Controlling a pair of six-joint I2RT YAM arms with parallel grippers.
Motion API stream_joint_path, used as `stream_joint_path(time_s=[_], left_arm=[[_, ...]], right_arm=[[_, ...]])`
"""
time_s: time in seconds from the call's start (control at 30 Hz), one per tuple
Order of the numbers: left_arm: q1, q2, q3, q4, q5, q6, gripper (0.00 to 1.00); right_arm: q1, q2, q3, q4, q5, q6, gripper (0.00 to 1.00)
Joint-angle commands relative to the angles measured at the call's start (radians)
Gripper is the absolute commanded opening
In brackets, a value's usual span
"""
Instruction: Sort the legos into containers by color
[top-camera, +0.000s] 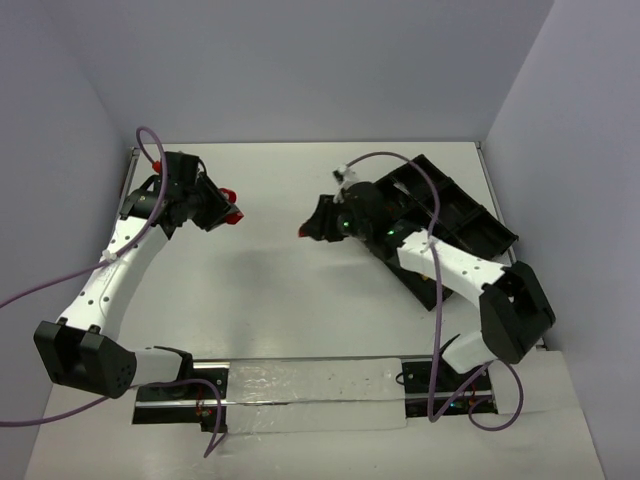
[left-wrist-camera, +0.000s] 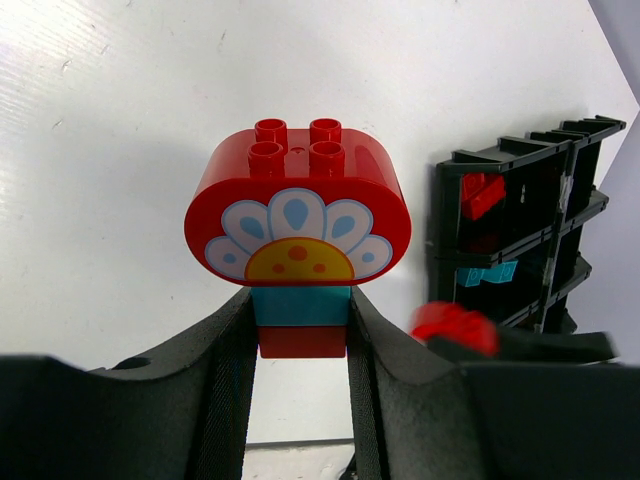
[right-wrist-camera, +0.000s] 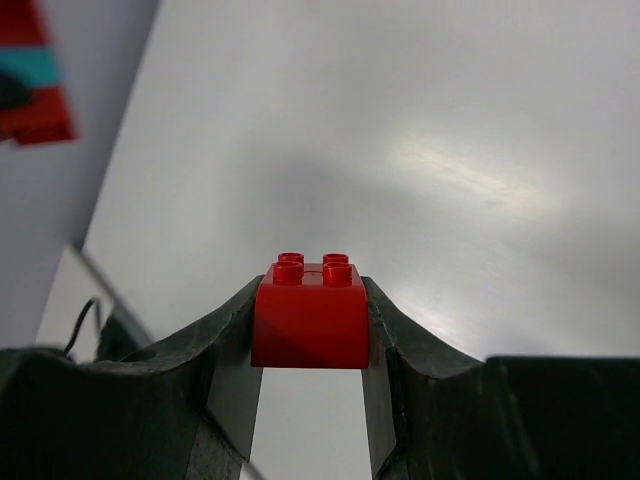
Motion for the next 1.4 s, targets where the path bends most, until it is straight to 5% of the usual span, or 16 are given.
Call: stream_joint_path(time_s=[0.0, 0.43, 1.37], left_arm=[[0.006, -0.01, 0.013, 0.023, -0.006, 0.028, 0.0], [0.0, -0.003, -0.03, 0.038, 0.003, 0.043, 0.0], [-0.007, -0.031, -0.088, 0.053, 0.042, 0.093, 0.0]], right_arm=[[-0.138, -0.099, -0.01, -0.198, 0.189, -0.068, 0.0], [-0.315, 0.03, 0.205, -0.405, 0.364, -0.174, 0.0], [-0.356, 0.164, 0.263, -0.436, 0.424, -0.234, 0.03]])
